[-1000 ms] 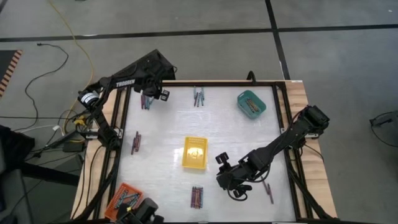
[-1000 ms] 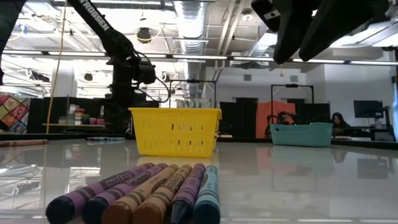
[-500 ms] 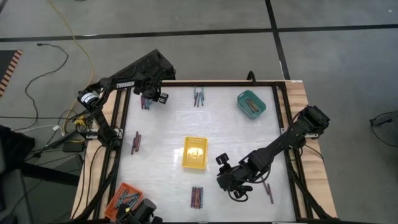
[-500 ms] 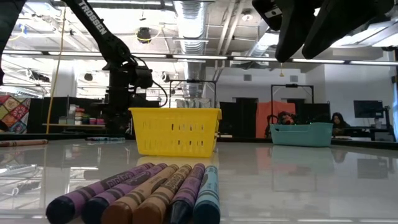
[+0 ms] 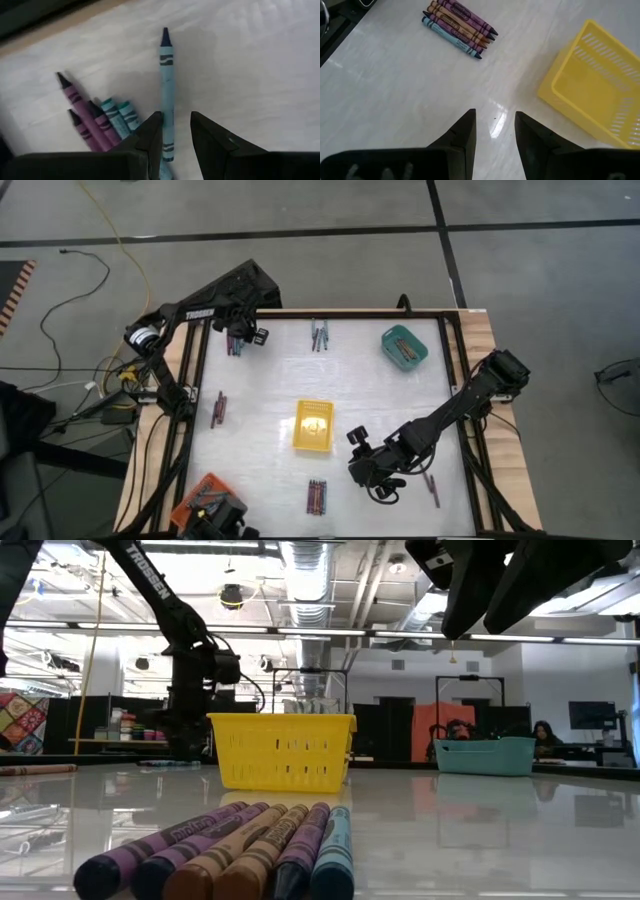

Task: Sort crayons
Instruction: Put the dark blue crayon into the orange basket, then put the light blue crayon into the orange basket

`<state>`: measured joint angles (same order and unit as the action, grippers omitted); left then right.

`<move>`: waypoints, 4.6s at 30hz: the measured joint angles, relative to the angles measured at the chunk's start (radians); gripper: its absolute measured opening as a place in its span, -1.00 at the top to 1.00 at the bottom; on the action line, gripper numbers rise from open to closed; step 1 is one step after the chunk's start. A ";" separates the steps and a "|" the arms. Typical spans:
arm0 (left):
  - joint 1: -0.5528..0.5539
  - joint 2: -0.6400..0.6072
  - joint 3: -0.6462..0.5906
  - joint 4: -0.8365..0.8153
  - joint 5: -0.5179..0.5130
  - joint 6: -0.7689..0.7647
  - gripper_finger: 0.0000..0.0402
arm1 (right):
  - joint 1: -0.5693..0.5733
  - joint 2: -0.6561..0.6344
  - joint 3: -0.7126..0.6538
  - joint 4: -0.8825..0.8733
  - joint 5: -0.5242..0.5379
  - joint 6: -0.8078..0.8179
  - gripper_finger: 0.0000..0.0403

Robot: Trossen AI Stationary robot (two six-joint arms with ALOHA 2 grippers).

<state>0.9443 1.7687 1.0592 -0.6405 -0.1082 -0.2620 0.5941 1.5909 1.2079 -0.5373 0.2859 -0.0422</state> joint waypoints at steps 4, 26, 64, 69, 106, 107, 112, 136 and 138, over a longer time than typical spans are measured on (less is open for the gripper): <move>0.002 0.047 0.007 -0.011 0.019 0.009 0.55 | 0.000 0.000 0.000 0.000 0.000 0.013 0.34; -0.081 0.088 0.147 -0.181 0.003 0.024 0.99 | 0.002 0.000 0.000 -0.005 0.000 0.011 0.34; -1.470 -0.335 0.351 -0.857 -0.060 -0.927 1.00 | 0.011 0.000 0.000 -0.004 0.004 -0.018 0.34; -1.705 -0.285 0.351 -0.779 -0.051 -1.148 1.00 | 0.001 0.000 0.000 0.001 0.004 -0.004 0.34; -2.139 0.005 0.343 -0.607 0.015 -1.665 0.54 | -0.051 0.000 0.000 0.089 0.003 0.061 0.34; -2.139 0.005 0.343 -0.606 0.015 -1.666 0.50 | -0.052 0.000 0.000 0.089 0.003 0.061 0.34; -2.139 0.005 0.343 -0.607 0.015 -1.669 0.40 | -0.051 0.000 0.000 0.089 0.003 0.061 0.34; -2.123 0.005 0.342 -0.730 -0.081 -1.649 0.37 | -0.052 0.000 0.000 0.089 0.003 0.060 0.34; -2.092 0.005 0.342 -0.793 -0.158 -1.627 0.37 | -0.052 0.000 0.000 0.090 0.003 0.060 0.34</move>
<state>-1.1475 1.7733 1.4014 -1.4337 -0.2666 -1.8885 0.5419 1.5913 1.2079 -0.4477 0.2893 0.0177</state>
